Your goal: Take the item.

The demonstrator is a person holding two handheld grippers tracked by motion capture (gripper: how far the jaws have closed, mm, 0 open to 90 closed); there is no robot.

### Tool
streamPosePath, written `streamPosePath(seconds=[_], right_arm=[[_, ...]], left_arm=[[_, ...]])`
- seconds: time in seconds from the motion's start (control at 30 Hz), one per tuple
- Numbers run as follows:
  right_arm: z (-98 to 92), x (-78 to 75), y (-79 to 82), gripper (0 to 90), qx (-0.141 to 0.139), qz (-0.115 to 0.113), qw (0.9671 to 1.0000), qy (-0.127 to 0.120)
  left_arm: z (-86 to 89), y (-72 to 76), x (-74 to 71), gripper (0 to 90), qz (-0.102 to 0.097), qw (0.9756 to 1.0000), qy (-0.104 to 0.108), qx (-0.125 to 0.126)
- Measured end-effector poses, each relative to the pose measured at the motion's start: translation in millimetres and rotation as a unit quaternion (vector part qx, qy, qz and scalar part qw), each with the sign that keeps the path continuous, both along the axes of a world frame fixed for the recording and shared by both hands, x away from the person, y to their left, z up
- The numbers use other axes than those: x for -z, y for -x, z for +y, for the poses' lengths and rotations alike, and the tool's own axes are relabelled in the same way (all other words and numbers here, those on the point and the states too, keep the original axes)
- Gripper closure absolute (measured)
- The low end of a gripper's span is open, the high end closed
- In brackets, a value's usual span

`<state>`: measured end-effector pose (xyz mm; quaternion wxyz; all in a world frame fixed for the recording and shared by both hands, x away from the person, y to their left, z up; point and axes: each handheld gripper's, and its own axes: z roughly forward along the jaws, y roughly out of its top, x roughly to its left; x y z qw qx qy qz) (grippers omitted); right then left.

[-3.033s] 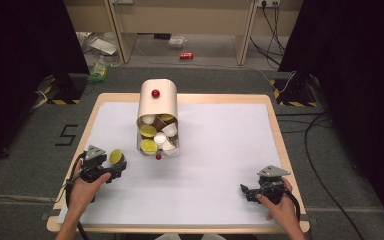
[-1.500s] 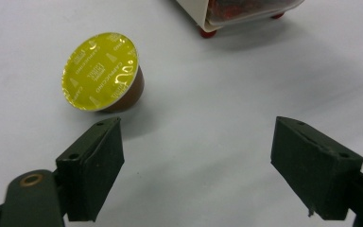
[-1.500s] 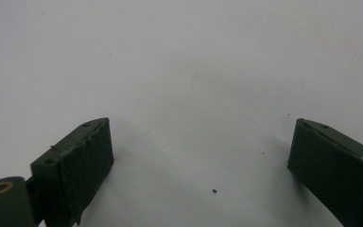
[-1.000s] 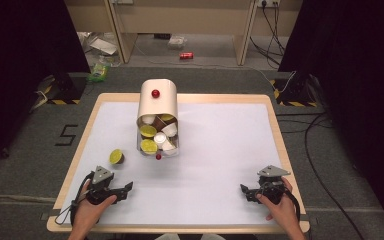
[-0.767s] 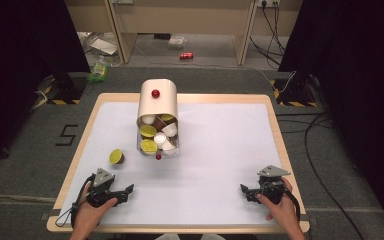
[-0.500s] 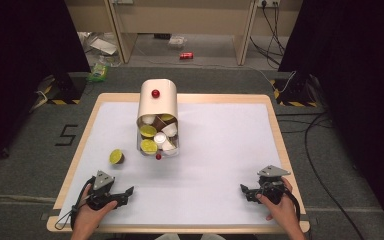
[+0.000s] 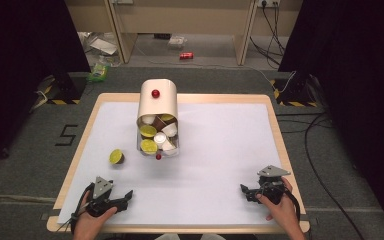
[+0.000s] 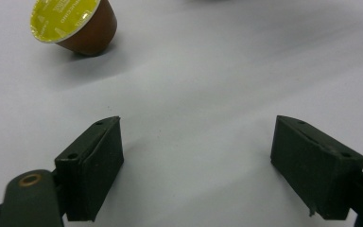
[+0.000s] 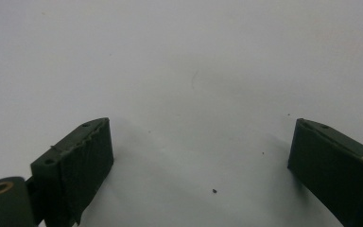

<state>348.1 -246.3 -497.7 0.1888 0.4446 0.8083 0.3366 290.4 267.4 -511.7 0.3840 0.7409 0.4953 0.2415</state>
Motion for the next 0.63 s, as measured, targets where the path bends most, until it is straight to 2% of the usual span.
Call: streamPosePath(seconds=[0.63], right_arm=[[0.1, 0.0, 0.2, 7.8, 0.001, 0.000, 1.0000, -0.001]], left_arm=[[1.5, 1.8, 3.6, 16.9, -0.012, 0.9999, 0.008, 0.002]])
